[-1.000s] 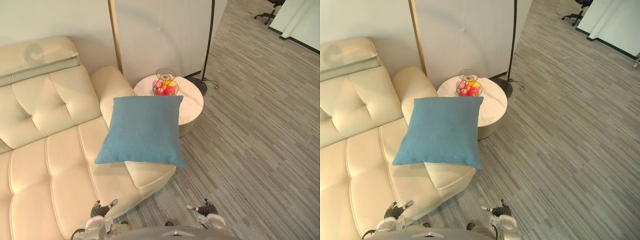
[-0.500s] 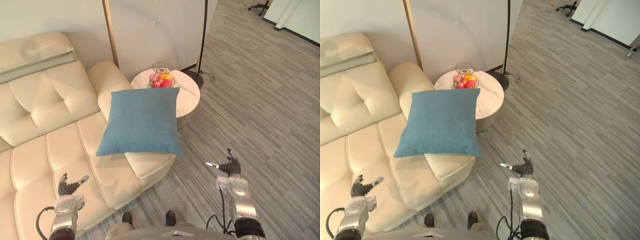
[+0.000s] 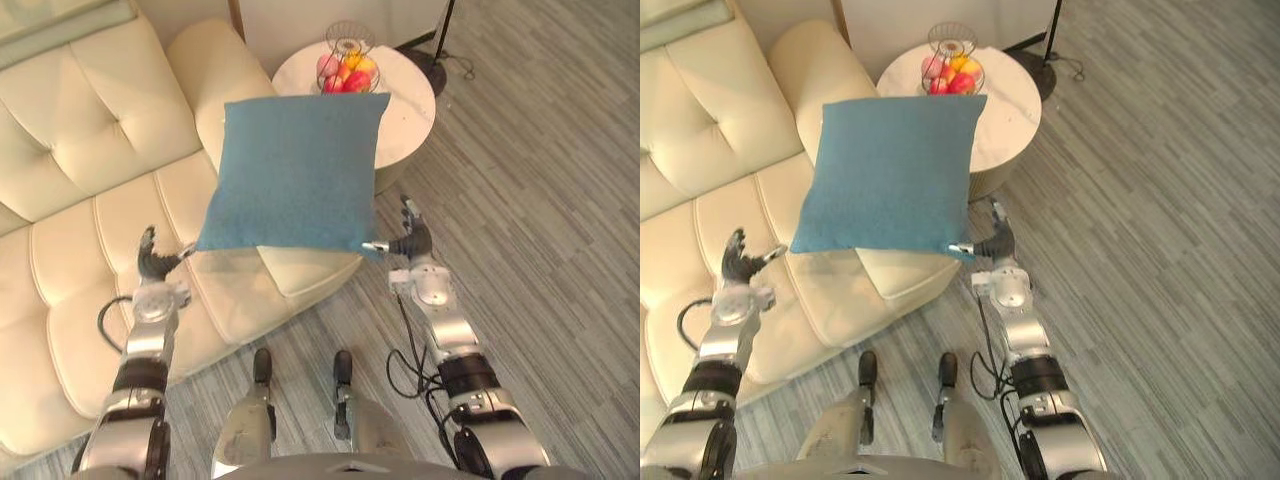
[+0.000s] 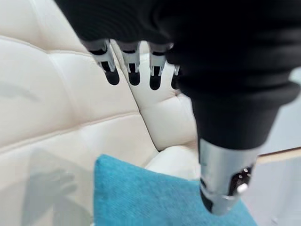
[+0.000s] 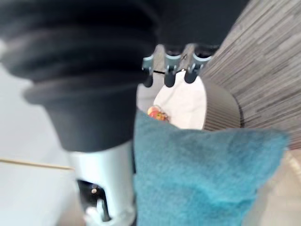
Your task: Pick up cushions and gather them together orderly.
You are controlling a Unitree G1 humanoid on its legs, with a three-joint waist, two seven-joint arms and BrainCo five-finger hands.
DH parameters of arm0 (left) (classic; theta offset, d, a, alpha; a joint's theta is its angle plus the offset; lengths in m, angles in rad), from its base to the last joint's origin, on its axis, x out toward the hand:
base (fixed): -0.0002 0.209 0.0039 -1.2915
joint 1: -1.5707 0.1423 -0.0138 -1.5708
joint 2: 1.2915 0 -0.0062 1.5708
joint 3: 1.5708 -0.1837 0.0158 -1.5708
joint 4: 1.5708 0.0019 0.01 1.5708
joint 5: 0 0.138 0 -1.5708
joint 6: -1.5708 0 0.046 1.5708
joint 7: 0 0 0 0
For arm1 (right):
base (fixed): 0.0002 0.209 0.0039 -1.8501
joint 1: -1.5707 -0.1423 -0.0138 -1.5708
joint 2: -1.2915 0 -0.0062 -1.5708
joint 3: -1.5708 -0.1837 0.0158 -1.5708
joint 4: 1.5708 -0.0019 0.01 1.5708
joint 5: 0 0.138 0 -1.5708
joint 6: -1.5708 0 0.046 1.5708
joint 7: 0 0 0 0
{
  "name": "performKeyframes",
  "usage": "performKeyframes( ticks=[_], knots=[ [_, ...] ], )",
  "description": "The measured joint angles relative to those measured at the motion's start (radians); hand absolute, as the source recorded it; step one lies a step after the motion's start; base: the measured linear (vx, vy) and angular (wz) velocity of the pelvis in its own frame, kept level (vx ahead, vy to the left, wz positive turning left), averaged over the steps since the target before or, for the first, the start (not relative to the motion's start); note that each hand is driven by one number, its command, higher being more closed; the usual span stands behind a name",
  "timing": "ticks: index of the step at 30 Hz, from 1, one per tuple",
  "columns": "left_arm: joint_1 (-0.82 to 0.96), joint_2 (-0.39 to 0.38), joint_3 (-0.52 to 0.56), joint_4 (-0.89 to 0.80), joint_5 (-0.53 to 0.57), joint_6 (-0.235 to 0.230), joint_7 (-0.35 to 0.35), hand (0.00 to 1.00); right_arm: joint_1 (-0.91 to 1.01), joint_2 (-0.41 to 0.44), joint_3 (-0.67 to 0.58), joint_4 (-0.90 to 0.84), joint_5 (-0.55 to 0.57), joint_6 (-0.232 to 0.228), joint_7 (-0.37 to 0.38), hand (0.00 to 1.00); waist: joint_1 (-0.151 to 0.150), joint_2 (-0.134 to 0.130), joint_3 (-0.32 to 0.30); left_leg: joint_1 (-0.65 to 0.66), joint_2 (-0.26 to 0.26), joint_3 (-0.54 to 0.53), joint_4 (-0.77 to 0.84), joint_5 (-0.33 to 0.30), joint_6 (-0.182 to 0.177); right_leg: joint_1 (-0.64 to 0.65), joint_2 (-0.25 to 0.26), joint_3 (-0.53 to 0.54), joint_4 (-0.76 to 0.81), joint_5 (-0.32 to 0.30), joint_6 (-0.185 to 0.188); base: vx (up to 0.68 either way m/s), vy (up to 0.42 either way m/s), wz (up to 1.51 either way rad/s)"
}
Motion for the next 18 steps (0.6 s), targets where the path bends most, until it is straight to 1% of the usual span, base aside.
performKeyframes(
  ticks=[3, 4, 7, 8, 9, 11, 16, 18],
  knots=[
    [-0.09, 0.013, -0.037, 0.0, -0.011, 0.0, 0.001, 0.0, -0.073, 0.0, 0.021, 0.002, 0.011, 0.001, -0.012, 0.0, 0.004, 0.0, 0.019, -0.036, 0.003, -0.001, 0.017, 0.002, -0.003, -0.043, 0.0, -0.003, 0.035, -0.006, -0.007, -0.08, -0.027, 0.03],
    [-0.124, 0.016, -0.049, 0.004, -0.018, 0.0, 0.002, 0.0, -0.103, 0.0, 0.032, 0.006, 0.028, 0.003, -0.025, 0.0, 0.005, 0.0, 0.026, -0.047, 0.005, -0.001, 0.021, 0.002, -0.006, -0.057, 0.0, -0.005, 0.047, -0.009, -0.009, -0.06, -0.026, 0.04],
    [-0.209, 0.024, -0.096, 0.041, -0.027, -0.002, 0.006, 0.0, -0.179, 0.0, 0.046, 0.015, 0.043, 0.007, -0.036, 0.0, 0.005, 0.002, 0.053, -0.064, 0.009, 0.003, 0.023, -0.003, -0.004, -0.079, -0.001, -0.01, 0.074, -0.02, -0.011, -0.08, -0.035, 0.07],
    [-0.237, 0.024, -0.107, 0.059, -0.028, -0.002, 0.006, 0.0, -0.204, 0.0, 0.049, 0.016, 0.045, 0.007, -0.043, 0.0, 0.004, 0.002, 0.053, -0.08, 0.012, 0.013, 0.023, -0.002, -0.004, -0.1, -0.003, -0.011, 0.085, -0.022, -0.013, -0.04, -0.025, 0.07],
    [-0.265, 0.024, -0.118, 0.069, -0.028, -0.002, 0.006, 0.0, -0.234, 0.0, 0.049, 0.024, 0.051, 0.007, -0.051, 0.0, 0.004, 0.003, 0.058, -0.093, 0.019, 0.034, 0.021, 0.008, -0.002, -0.118, -0.003, -0.013, 0.091, -0.022, -0.013, -0.03, -0.025, 0.06],
    [-0.324, 0.024, -0.142, 0.112, -0.038, -0.001, 0.005, 0.0, -0.29, 0.001, 0.05, 0.074, 0.07, 0.011, -0.066, 0.0, 0.005, 0.003, 0.071, -0.107, 0.018, 0.035, 0.004, 0.043, -0.004, -0.147, -0.004, -0.016, 0.107, -0.023, -0.015, -0.01, -0.02, 0.05],
    [-0.437, 0.021, -0.185, 0.205, -0.057, 0.0, 0.004, 0.0, -0.365, 0.023, 0.054, 0.154, 0.072, 0.025, -0.076, 0.0, 0.002, 0.003, 0.104, -0.128, 0.017, 0.034, -0.023, 0.069, -0.011, -0.184, -0.005, -0.019, 0.118, -0.024, -0.016, 0.0, -0.007, 0.02],
    [-0.469, 0.019, -0.198, 0.23, -0.057, 0.001, 0.004, 0.0, -0.396, 0.03, 0.064, 0.18, 0.073, 0.027, -0.092, 0.0, -0.002, 0.004, 0.104, -0.146, 0.017, 0.036, -0.028, 0.071, -0.012, -0.208, -0.005, -0.017, 0.123, -0.024, -0.016, 0.0, 0.0, 0.0]
  ],
)
